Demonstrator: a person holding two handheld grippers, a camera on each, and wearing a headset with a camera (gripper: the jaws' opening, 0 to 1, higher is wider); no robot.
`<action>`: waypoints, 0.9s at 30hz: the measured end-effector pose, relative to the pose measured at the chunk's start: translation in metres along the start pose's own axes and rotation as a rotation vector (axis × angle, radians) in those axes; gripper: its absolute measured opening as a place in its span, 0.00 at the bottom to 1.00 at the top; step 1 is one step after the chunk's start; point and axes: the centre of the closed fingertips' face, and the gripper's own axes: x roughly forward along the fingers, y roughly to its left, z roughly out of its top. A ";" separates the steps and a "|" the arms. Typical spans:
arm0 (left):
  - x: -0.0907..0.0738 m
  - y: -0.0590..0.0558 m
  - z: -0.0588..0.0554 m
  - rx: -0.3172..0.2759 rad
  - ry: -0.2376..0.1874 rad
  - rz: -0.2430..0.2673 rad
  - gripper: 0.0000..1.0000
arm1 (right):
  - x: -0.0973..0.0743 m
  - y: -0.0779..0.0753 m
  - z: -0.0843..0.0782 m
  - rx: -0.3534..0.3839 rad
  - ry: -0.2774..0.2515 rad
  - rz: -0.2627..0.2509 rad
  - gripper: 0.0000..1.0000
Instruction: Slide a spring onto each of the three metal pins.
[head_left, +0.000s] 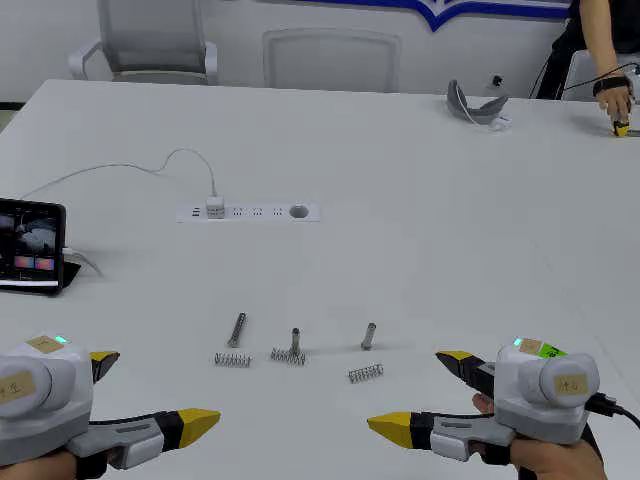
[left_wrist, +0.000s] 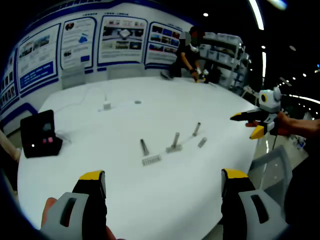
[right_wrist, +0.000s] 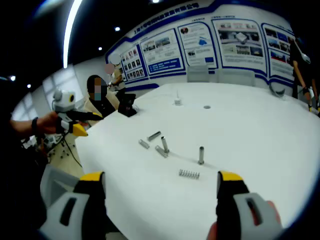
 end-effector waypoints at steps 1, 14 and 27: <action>0.000 0.000 -0.001 -0.001 0.000 0.000 0.97 | 0.000 0.000 -0.001 -0.001 0.002 0.003 0.93; 0.004 0.004 -0.004 0.006 0.018 -0.007 0.97 | -0.001 0.001 -0.004 -0.004 0.009 0.011 0.92; 0.010 0.012 -0.002 -0.023 0.000 -0.002 0.93 | -0.007 0.002 -0.012 0.006 0.021 0.004 0.93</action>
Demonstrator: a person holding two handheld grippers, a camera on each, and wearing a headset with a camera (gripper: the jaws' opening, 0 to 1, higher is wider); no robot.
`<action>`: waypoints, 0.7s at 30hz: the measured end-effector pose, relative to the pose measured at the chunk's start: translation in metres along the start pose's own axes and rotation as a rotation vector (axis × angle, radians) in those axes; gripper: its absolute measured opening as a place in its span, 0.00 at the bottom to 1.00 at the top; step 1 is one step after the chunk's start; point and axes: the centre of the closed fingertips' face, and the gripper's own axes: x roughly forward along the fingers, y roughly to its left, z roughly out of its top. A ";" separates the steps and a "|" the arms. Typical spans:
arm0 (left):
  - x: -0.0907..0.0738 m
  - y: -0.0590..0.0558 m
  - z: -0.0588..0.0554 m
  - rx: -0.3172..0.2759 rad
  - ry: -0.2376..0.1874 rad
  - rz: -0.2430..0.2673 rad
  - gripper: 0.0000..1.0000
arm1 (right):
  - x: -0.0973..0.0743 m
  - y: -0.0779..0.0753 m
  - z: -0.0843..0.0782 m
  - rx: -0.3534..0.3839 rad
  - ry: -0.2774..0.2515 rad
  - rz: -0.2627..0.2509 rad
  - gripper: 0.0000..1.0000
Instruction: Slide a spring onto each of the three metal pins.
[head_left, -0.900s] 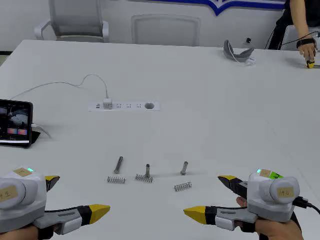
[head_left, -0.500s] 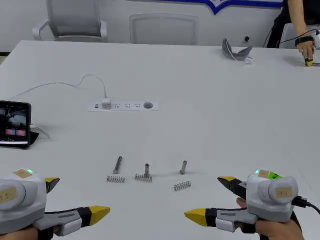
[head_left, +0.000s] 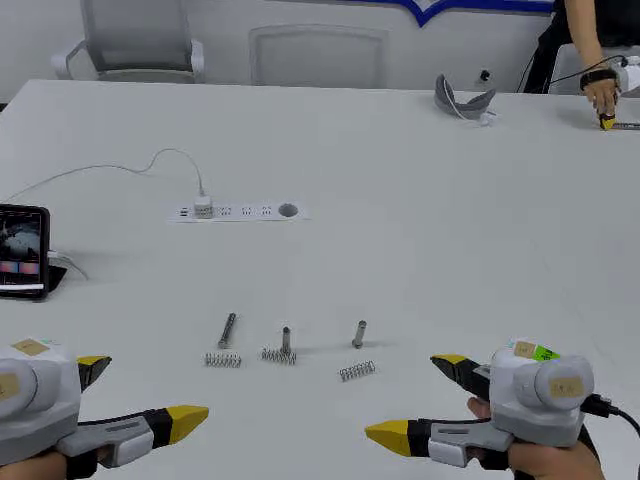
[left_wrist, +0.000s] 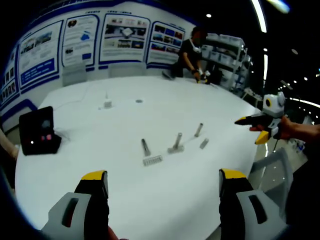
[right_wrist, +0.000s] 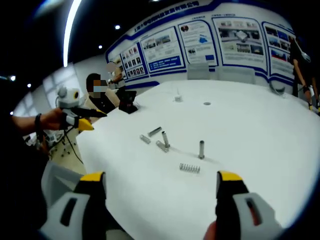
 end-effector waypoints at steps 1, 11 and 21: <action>0.001 0.001 0.000 0.001 0.000 0.002 0.93 | 0.000 0.000 -0.001 0.002 0.001 -0.003 0.93; 0.013 0.005 0.004 0.007 0.018 0.003 0.91 | -0.009 -0.001 -0.005 0.034 -0.001 -0.019 0.93; 0.032 0.006 -0.001 0.003 0.060 -0.015 0.92 | -0.012 0.000 -0.011 0.050 0.016 -0.029 0.92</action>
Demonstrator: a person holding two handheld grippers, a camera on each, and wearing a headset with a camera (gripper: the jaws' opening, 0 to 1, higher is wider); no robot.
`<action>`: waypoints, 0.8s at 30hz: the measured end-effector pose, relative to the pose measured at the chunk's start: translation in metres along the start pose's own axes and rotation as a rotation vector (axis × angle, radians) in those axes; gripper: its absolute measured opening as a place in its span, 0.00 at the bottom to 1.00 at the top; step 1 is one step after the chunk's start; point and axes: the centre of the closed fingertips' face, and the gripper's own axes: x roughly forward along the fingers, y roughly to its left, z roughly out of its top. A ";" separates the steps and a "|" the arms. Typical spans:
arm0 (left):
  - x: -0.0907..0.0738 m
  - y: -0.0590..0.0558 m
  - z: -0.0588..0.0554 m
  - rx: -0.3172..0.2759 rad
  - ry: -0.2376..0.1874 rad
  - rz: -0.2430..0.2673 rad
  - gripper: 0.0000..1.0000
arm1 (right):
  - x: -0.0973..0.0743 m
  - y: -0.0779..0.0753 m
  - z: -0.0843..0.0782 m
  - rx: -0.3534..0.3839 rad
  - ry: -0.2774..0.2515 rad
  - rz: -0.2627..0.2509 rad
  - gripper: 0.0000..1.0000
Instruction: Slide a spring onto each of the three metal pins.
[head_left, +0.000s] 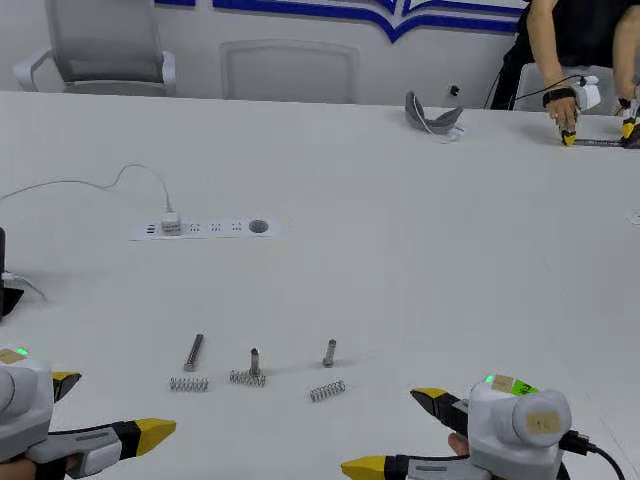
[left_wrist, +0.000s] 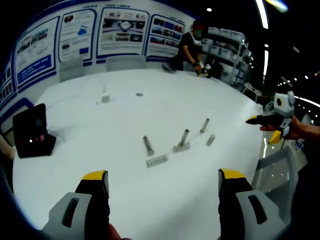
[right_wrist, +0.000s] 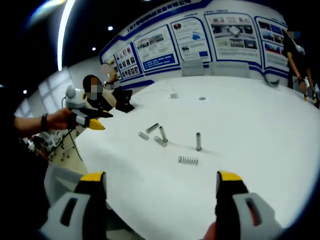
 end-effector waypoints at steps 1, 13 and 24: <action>0.002 0.000 0.001 0.000 0.002 -0.003 0.92 | 0.000 0.000 -0.001 0.002 0.000 -0.001 0.92; 0.033 0.002 0.012 -0.024 0.015 -0.032 0.89 | -0.005 0.001 -0.006 0.036 -0.001 -0.002 0.93; 0.059 0.010 0.019 -0.034 0.026 -0.024 0.79 | -0.004 0.002 -0.010 0.053 -0.001 0.008 0.91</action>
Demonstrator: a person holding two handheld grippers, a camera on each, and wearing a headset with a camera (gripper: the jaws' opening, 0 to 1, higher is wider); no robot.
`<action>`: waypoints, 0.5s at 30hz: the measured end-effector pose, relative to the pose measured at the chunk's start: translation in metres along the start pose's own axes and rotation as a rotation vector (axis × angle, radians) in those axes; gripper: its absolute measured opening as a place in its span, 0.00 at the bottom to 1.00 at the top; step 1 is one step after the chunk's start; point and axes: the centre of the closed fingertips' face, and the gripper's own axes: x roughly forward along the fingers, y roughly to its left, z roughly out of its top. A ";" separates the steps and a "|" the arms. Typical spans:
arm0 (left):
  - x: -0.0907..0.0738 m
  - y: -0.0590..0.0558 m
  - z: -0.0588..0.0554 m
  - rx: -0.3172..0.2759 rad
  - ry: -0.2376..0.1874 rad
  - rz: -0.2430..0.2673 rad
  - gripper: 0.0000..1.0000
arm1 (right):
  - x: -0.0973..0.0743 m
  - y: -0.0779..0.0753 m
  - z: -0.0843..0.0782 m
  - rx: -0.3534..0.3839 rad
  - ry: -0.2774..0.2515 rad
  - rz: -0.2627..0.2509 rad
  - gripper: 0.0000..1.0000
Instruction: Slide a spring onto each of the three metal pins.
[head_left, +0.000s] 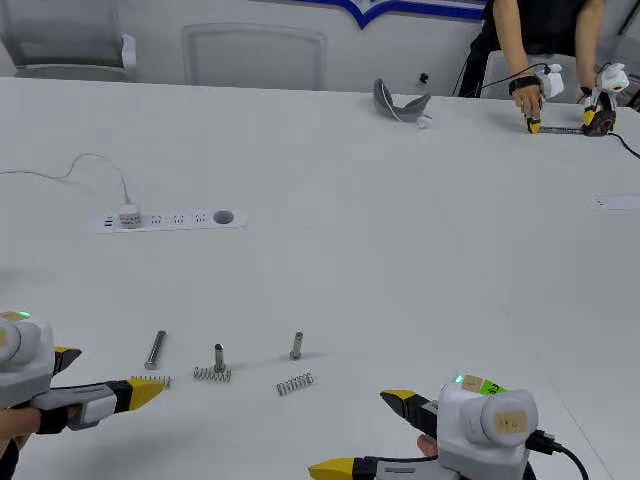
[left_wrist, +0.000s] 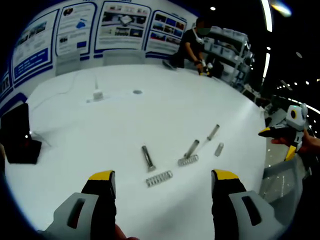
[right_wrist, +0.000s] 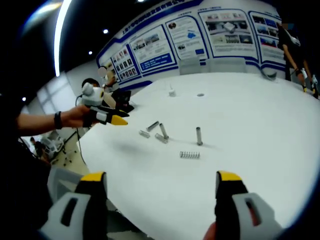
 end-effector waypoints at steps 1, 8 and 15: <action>0.002 0.003 -0.001 0.003 0.007 0.011 0.78 | 0.001 0.001 -0.001 0.001 0.002 0.004 0.91; 0.019 0.007 -0.002 -0.004 0.023 0.008 0.74 | 0.002 0.000 -0.003 0.023 -0.006 0.003 0.90; 0.035 0.017 -0.005 0.002 0.036 0.029 0.71 | -0.001 -0.003 -0.003 0.037 -0.011 -0.009 0.91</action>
